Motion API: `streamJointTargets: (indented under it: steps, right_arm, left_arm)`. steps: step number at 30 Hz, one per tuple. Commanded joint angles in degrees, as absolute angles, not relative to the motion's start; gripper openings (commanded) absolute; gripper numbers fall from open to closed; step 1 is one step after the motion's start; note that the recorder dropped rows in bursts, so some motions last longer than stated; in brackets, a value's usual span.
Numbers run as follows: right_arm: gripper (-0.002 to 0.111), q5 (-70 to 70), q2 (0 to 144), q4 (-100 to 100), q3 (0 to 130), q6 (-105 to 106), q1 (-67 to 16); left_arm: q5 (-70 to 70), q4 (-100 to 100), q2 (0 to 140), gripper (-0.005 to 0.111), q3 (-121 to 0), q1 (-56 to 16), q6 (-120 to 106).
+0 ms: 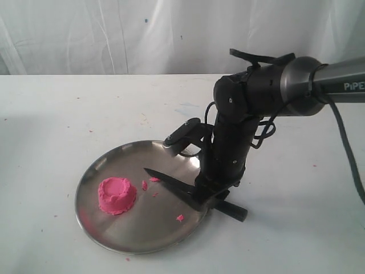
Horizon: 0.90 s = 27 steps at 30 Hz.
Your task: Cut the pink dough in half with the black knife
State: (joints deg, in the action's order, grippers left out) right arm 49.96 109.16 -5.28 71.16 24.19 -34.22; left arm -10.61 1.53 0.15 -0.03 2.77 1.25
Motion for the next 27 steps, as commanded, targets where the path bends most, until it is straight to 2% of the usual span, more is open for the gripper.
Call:
streamJointTargets:
  steps: [1,12,17,19,24,27]
  right_arm:
    - [0.041,49.41,107.33,-5.35,71.44,24.00,-34.27]
    - [0.038,57.85,96.70,-4.45,71.51,18.33,-34.74]
    - [0.038,60.51,89.83,-2.82,69.74,16.50,-42.06]
    - [0.038,60.75,88.77,3.11,68.66,12.84,-46.01]
    - [0.038,64.53,90.45,35.93,63.81,-9.17,-57.68]
    - [0.038,64.01,92.31,42.94,60.97,-15.43,-60.72]
  left_arm:
    - [-10.32,1.38,0.00,0.009,0.00,2.67,1.06]
    - [-10.32,1.38,0.00,0.009,0.00,2.67,1.06]
    - [-10.32,1.38,0.00,0.009,0.00,2.67,1.06]
    - [-10.32,1.38,0.00,0.009,0.00,2.67,1.06]
    - [-10.32,1.38,0.00,0.009,0.00,2.67,1.06]
    - [-10.32,1.38,0.00,0.009,0.00,2.67,1.06]
